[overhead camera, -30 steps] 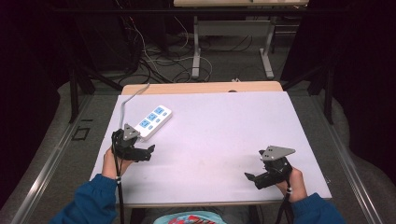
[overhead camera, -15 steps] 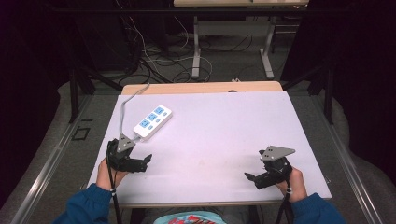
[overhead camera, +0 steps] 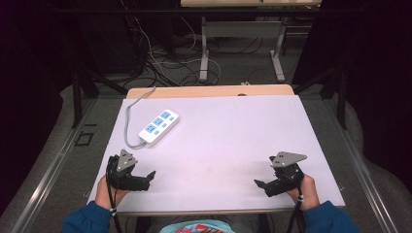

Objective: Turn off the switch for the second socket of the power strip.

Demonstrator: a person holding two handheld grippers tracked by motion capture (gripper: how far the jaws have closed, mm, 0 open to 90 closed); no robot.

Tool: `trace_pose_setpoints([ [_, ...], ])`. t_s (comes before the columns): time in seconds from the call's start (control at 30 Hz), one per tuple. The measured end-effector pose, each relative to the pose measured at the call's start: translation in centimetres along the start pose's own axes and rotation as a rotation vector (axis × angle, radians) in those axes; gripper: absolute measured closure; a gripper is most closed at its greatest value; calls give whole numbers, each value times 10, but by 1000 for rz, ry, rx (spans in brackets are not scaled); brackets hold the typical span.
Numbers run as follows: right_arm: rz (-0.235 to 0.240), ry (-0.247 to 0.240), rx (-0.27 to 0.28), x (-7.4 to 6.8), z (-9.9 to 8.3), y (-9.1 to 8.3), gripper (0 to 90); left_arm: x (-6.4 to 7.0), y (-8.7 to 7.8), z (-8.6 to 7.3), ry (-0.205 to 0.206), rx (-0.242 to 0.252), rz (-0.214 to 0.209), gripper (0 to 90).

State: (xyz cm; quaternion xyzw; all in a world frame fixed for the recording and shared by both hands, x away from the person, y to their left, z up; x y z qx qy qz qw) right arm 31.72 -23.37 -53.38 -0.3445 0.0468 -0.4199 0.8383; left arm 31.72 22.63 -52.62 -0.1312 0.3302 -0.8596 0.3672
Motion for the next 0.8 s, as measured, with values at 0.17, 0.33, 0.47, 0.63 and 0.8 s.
trace_pose_setpoints([
  [0.17, -7, 3, 4, 0, 0, 1, 27, 5, -5, -7, -4, 6, -8, 0],
  [0.33, -3, 3, 4, 0, 0, 0, 27, 8, -10, -10, 7, 21, -4, 0],
  [0.47, -11, 0, 5, 0, 0, 0, 27, 13, -14, -14, 8, 24, -7, 0],
  [0.63, 0, -6, -3, 0, 0, 0, 27, 15, -14, -15, 20, 20, -11, 0],
  [0.8, 0, -1, -4, 0, 0, 0, 27, 16, -12, -15, 18, 15, -29, 0],
])
Point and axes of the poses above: each handheld gripper's, and its own axes: y roughly forward along the jaws, z roughly out of its top, x roughly to its right, the point moved 3 cm from there along y, roughly forward along the jaws, and after that the axes turned 11 degrees about -z, right-handed, at the moved point
